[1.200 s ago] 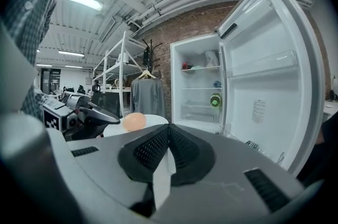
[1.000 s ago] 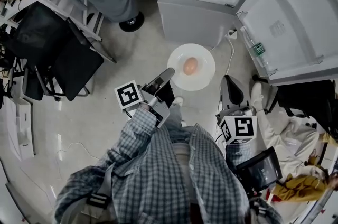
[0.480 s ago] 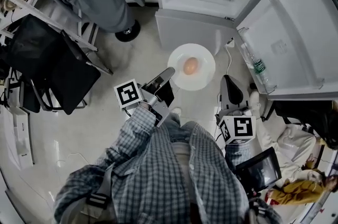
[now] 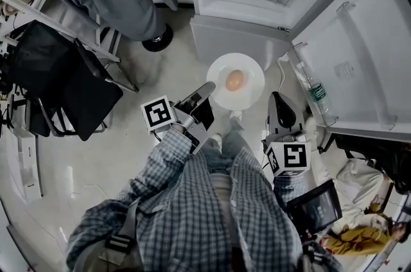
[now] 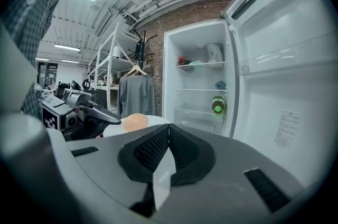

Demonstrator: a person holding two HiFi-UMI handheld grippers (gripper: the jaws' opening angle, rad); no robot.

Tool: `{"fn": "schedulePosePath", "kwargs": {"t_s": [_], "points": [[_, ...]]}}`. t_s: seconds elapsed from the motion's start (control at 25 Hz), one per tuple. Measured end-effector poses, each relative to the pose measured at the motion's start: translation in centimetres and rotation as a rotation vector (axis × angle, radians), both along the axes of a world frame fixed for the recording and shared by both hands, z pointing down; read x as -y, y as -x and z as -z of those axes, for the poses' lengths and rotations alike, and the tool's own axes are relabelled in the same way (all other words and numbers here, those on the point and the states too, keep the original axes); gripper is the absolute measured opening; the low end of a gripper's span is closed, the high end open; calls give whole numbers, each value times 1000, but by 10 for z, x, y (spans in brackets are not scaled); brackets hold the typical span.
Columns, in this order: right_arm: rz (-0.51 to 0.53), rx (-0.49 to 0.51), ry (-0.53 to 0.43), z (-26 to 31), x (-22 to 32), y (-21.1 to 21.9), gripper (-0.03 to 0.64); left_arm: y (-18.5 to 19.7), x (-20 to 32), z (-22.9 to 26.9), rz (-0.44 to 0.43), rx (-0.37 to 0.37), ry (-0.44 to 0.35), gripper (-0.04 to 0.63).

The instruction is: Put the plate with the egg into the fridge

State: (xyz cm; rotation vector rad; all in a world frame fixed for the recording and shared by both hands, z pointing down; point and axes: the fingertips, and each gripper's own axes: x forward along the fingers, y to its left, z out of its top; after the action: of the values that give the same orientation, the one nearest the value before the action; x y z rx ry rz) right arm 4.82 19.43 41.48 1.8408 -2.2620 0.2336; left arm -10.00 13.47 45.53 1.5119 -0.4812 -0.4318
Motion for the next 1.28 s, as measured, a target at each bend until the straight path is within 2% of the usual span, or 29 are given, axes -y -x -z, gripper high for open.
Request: {"fn": "schedulePosePath", "kwargs": {"t_s": [0.44, 0.8, 0.92, 1.08, 1.28], "points": [[67, 18, -33, 6, 82, -39, 6, -31, 65, 3, 64, 14, -8, 20], [181, -75, -84, 27, 135, -54, 6, -60, 111, 10, 120, 21, -12, 20], [212, -115, -67, 26, 148, -60, 6, -71, 124, 11, 137, 22, -17, 20], [235, -93, -139, 37, 160, -60, 6, -80, 136, 11, 161, 22, -20, 20], [250, -90, -163, 40, 169, -64, 6, -89, 146, 13, 175, 9, -20, 20]]}}
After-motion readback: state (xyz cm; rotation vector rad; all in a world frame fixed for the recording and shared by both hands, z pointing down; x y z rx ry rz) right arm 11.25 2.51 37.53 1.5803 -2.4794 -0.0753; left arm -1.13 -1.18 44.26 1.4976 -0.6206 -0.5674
